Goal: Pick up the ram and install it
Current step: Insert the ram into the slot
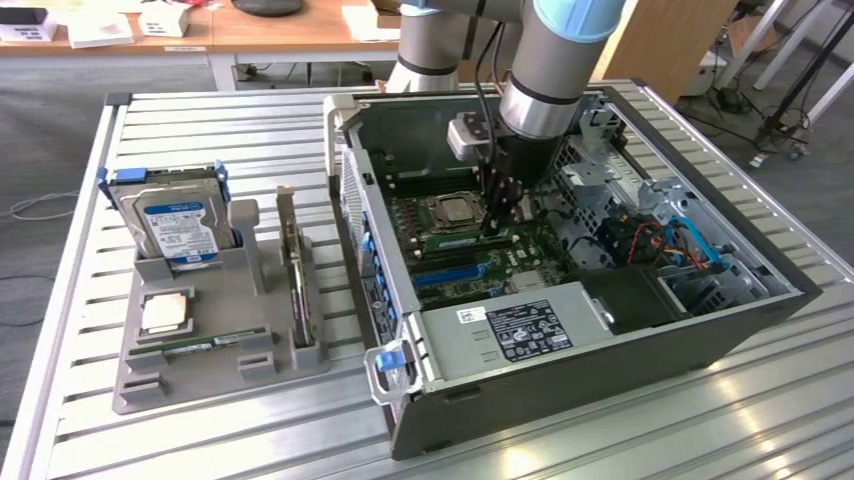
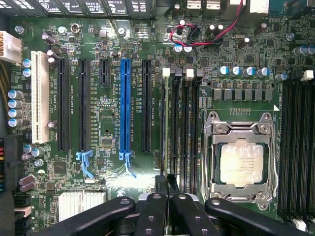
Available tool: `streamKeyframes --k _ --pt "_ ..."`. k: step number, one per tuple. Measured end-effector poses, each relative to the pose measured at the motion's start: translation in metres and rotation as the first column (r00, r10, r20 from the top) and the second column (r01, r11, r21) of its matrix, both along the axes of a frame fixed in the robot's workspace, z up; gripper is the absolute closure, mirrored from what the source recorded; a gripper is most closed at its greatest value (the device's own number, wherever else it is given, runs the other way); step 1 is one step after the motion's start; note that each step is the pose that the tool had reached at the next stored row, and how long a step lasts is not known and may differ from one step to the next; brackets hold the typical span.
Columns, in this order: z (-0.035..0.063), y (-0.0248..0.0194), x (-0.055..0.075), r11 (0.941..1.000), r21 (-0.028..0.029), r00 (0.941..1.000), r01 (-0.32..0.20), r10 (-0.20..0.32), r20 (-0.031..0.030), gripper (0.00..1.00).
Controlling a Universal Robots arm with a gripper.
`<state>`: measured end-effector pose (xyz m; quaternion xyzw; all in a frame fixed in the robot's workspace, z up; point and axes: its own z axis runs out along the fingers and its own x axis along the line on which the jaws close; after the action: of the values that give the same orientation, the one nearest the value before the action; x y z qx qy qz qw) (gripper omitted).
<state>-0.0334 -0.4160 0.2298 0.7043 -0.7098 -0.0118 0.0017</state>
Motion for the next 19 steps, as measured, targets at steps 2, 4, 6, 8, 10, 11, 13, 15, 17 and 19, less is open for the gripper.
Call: streamKeyframes --k 2,4,6,8,10,11,13,15,17,19 --pt "-0.0009 0.0000 0.0000 1.0000 -0.0001 1.0000 0.000 0.000 0.0000 0.88" --pt "-0.0013 0.0000 0.0000 1.0000 0.0000 1.0000 0.000 0.000 0.0000 0.88" --pt "-0.0017 0.0000 0.0000 1.0000 0.0000 1.0000 0.000 0.000 0.0000 0.88" --pt "-0.0021 0.0000 0.0000 1.0000 0.0000 1.0000 0.000 0.000 0.0000 0.88" --pt "-0.0028 0.0000 0.0000 1.0000 0.0001 1.0000 0.000 0.000 0.0001 0.88" --pt "-0.0031 0.0000 0.0000 1.0000 0.0000 1.0000 0.000 0.000 0.0001 0.88" --pt "-0.0038 0.0000 0.0000 1.0000 0.0000 1.0000 0.000 0.000 0.0000 0.88" --pt "-0.0040 0.0000 0.0000 1.0000 -0.0002 1.0000 0.000 0.000 -0.0001 0.88" --pt "-0.0040 0.0000 0.0000 1.0000 -0.0002 1.0000 0.000 0.000 -0.0001 0.88" --pt "-0.0041 0.0000 0.0000 1.0000 0.0000 1.0000 0.000 0.000 0.0000 0.88"
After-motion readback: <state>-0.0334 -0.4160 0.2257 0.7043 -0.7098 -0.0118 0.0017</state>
